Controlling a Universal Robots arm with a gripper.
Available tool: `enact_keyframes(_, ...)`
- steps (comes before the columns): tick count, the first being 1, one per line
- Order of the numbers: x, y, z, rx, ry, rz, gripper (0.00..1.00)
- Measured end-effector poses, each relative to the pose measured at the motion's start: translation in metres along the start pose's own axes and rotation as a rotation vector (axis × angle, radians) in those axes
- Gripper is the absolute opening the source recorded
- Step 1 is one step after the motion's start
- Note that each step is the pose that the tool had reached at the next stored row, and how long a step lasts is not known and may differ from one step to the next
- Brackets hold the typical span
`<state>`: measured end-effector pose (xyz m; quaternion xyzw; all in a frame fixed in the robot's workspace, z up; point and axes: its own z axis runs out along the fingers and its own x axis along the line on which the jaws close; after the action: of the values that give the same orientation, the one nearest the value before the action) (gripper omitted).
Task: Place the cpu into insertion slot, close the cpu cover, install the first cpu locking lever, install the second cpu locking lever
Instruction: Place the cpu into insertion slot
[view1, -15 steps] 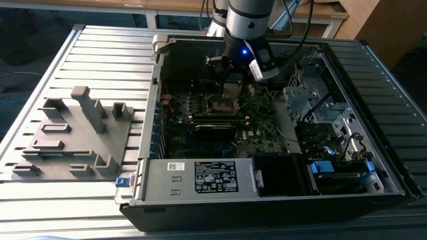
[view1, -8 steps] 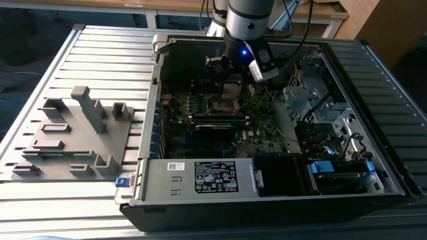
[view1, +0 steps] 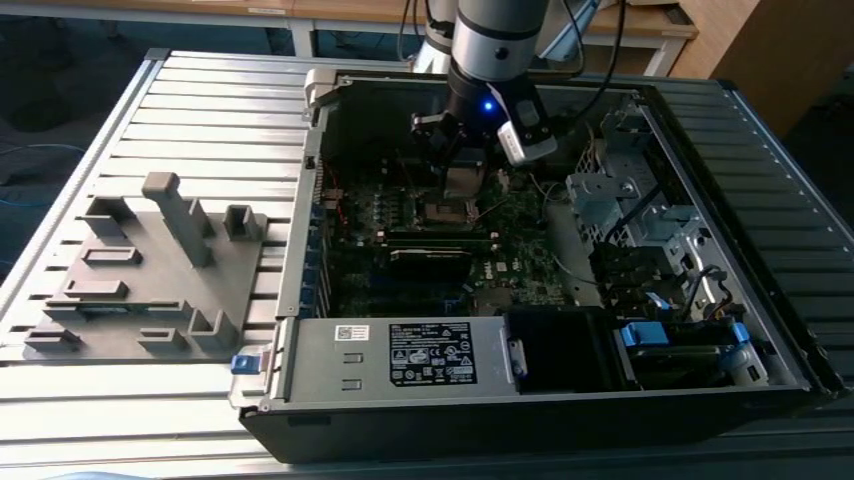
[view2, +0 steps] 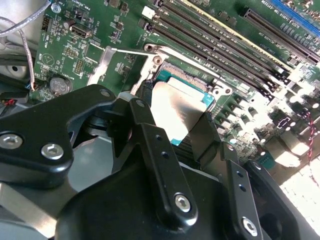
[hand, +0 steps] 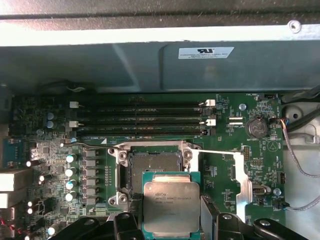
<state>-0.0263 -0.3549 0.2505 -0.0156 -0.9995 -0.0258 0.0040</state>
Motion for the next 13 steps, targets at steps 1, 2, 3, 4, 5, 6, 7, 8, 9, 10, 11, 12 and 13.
enact_keyframes(1, 0.0000, 0.0000, 0.0001, 0.0002, 0.0001, 0.000, 0.54)
enact_keyframes(2, 0.0000, 0.0000, 0.0002, 0.0002, 0.0001, 0.000, 0.54)
enact_keyframes(3, 0.0000, 0.0000, 0.0002, 0.0003, 0.0002, 0.000, 0.54)
enact_keyframes(4, 0.0000, 0.0000, 0.0003, 0.0001, 0.0001, 0.000, 0.54)
enact_keyframes(5, 0.0000, 0.0000, 0.0003, 0.0000, 0.0000, 0.000, 0.54)
enact_keyframes(6, 0.0000, 0.0000, 0.0004, 0.0000, 0.0001, 0.000, 0.54)
enact_keyframes(7, 0.0000, 0.0000, 0.0004, 0.0001, 0.0000, 0.000, 0.54)
enact_keyframes(8, 0.0000, 0.0000, 0.0003, 0.0001, 0.0001, 0.000, 0.54)
enact_keyframes(9, 0.0000, 0.0000, 0.0004, 0.0001, 0.0000, 0.000, 0.54)
enact_keyframes(10, 0.0000, 0.0000, 0.0004, 0.0001, 0.0000, 0.000, 0.54)
enact_keyframes(11, 0.0000, 0.0000, 0.0004, 0.0001, 0.0001, 0.000, 0.54)
enact_keyframes(12, 0.0000, 0.0000, 0.0005, 0.0000, 0.0000, 0.000, 0.54)
enact_keyframes(13, 0.0000, 0.0000, 0.0007, -0.0001, -0.0001, 0.000, 0.54)
